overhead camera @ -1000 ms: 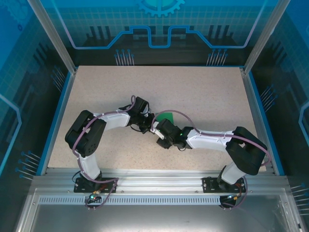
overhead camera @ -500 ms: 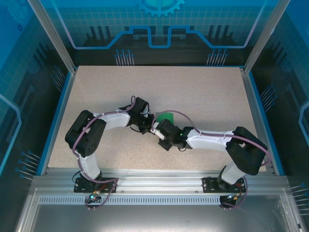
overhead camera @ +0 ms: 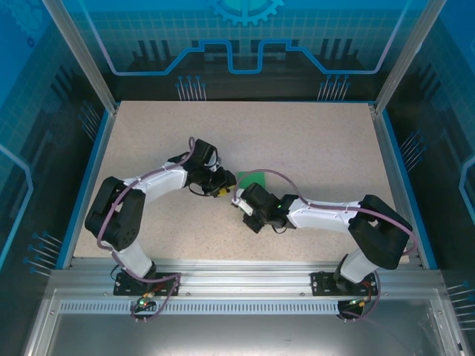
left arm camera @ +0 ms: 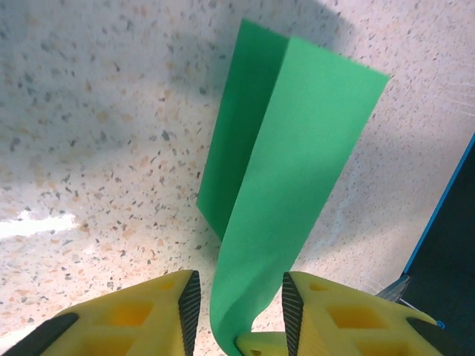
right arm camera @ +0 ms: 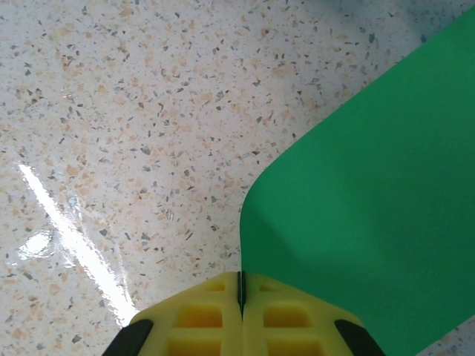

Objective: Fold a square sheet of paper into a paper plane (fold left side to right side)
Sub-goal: Third fold the triangle at the center of the table.

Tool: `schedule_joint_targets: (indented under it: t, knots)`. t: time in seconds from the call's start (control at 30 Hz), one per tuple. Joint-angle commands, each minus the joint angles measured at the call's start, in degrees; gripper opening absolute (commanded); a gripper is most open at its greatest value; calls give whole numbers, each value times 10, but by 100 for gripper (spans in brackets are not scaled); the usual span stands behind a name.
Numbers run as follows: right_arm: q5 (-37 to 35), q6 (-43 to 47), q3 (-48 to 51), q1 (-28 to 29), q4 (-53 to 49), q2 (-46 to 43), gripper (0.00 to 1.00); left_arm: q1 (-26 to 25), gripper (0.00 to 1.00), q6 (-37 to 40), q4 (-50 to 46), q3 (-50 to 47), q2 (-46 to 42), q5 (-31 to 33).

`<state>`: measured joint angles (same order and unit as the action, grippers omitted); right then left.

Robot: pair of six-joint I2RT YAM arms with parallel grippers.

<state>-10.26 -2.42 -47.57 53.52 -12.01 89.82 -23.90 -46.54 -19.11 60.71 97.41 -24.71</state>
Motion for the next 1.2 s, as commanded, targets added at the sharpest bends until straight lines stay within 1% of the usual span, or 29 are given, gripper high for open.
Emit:
schedule_joint_targets:
  t: [0.0,0.13,0.23,0.37,0.5,0.63,0.9,1.17]
  knots:
    - [12,-16,11,-8,-5,-3,0,2,35,24,-19,47,30,-21]
    - [10,-22,13,-10,-6,-4,0,-6,29,30,-8,107,96,-56]
    - [7,-26,14,-14,-7,-4,1,-18,27,39,-16,155,144,-68]
    - [8,-30,14,-21,-10,-5,1,-32,25,46,-32,202,196,-69]
    - [19,-33,13,-30,-12,-7,2,-36,24,50,-37,223,230,-69]
    - [47,-32,12,-39,-11,-7,2,-38,23,69,-61,252,267,-64]
    - [102,-37,-1,-68,-21,-4,3,-43,20,92,-85,275,313,-52]
    - [134,-49,-11,-100,-27,3,3,-49,18,111,-104,276,325,-29]
